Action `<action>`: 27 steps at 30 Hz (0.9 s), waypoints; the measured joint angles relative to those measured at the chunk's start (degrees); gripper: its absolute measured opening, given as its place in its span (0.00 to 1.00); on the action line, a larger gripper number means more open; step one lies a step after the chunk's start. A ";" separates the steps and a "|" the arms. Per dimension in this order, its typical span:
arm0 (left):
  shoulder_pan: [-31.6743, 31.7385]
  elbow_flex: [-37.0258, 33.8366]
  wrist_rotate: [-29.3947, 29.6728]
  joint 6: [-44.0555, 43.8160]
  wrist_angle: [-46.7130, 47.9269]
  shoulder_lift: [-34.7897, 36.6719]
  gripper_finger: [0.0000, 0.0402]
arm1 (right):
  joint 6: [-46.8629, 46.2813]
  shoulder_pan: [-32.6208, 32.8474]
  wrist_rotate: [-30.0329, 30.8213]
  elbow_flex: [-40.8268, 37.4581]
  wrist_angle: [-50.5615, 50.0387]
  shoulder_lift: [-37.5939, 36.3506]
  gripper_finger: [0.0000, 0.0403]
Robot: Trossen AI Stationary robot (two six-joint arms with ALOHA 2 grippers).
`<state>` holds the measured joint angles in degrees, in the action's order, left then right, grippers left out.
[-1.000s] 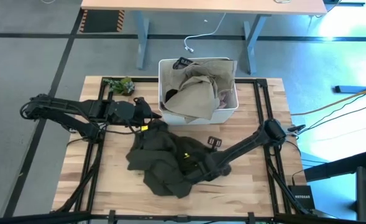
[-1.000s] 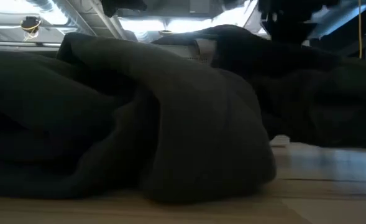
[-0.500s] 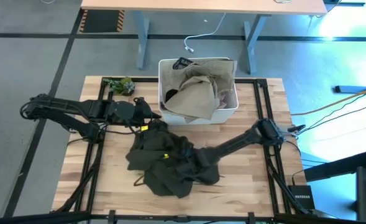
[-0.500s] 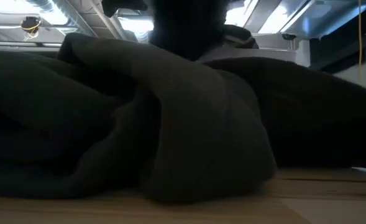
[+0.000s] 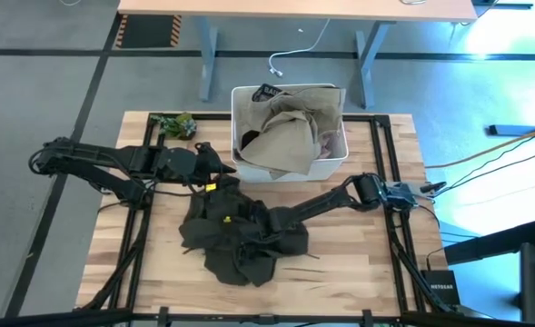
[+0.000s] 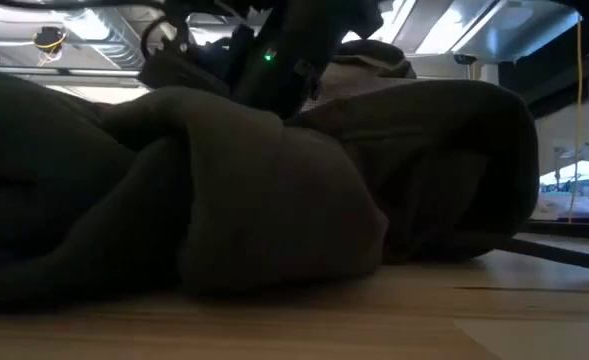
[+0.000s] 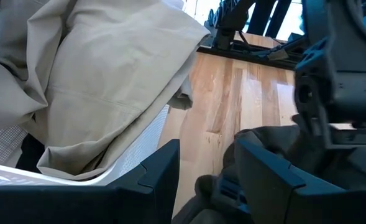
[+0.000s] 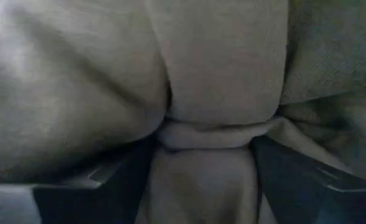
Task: Sort clothes
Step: Put the black sweater into the white laundry bin
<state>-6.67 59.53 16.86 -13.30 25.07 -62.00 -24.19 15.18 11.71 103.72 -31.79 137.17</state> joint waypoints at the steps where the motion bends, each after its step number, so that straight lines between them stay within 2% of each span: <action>1: 0.00 0.00 0.00 0.00 -0.13 0.00 0.37 | 0.21 -0.49 -1.23 0.09 -0.71 0.43 0.68; 5: 0.01 0.00 0.02 0.00 0.03 0.00 0.37 | 0.72 -1.76 -4.66 0.29 -2.87 0.98 0.52; 11: 0.01 0.00 0.01 0.00 -0.18 0.00 0.37 | 5.54 -1.79 -5.46 0.50 -3.72 0.14 0.10; 15: 0.01 0.00 0.04 0.00 -0.72 0.00 0.37 | 5.60 -1.70 -4.82 2.29 -5.82 -0.46 0.08; 20: 0.01 0.00 0.07 1.76 -4.53 0.00 0.37 | 7.31 -0.54 0.78 7.01 -11.52 -2.20 0.09; 23: 0.01 0.00 0.06 1.96 -5.28 0.02 0.37 | 8.24 -0.24 4.70 12.09 -14.89 -3.12 0.09; 27: 0.01 0.00 0.07 1.77 -5.00 0.02 0.37 | 9.86 -0.20 9.39 22.70 -21.26 -3.67 0.09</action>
<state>-6.66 59.53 16.93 -11.53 20.07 -61.98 -14.33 14.98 21.10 126.42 -53.05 133.50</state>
